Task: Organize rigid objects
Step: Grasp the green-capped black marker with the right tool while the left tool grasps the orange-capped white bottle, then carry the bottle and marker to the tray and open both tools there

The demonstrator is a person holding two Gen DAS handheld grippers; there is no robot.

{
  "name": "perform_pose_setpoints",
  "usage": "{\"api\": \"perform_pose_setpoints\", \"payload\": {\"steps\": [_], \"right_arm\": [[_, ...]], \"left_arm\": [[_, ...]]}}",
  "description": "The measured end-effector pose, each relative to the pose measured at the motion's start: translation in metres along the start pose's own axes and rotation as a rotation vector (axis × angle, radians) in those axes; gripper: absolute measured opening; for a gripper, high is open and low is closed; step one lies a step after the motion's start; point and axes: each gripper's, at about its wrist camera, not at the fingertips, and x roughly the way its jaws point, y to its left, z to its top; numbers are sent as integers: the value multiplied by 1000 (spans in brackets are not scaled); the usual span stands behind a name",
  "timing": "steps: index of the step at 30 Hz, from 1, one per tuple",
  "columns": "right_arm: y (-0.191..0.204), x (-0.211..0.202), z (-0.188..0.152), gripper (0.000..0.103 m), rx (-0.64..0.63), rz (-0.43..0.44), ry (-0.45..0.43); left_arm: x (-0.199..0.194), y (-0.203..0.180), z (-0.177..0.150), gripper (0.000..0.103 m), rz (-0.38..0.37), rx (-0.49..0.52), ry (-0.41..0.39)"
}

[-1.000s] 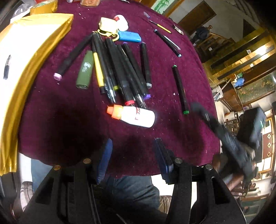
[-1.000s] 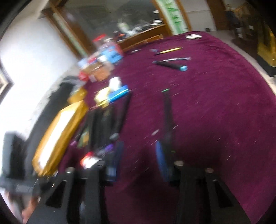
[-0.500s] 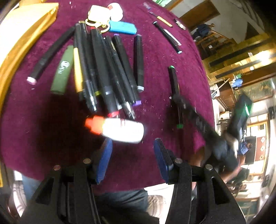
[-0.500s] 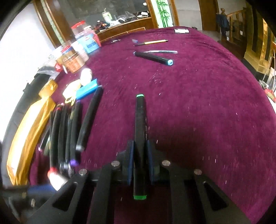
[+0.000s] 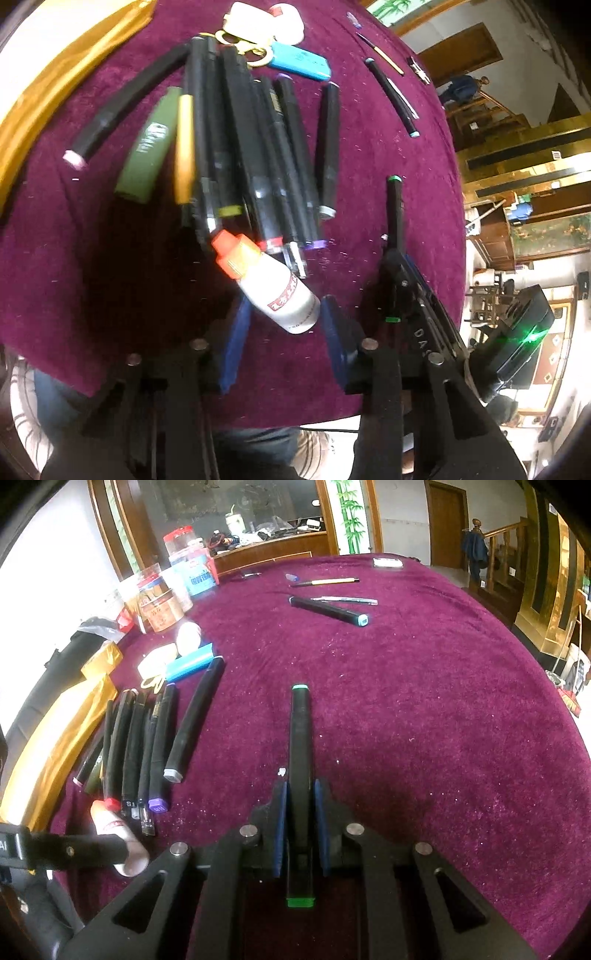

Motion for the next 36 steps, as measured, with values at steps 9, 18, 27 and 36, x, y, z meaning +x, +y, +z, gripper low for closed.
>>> {"api": "perform_pose_setpoints", "payload": {"steps": [9,18,27,36], "right_arm": [[5,-1,-2,14,-23,-32,-6],[9,-1,-3,14,-32,-51,-9],[13,-1,-4,13,-40,-64,-12],[-1,-10,-4,13,47,41,-45]], "left_arm": [[0,-2,6,38,92,62,-57],[-20,23,-8,28,69,85,-68],[-14,16,-4,26,122,154,-116],[-48,30,-22,25,-64,165,-133]]}}
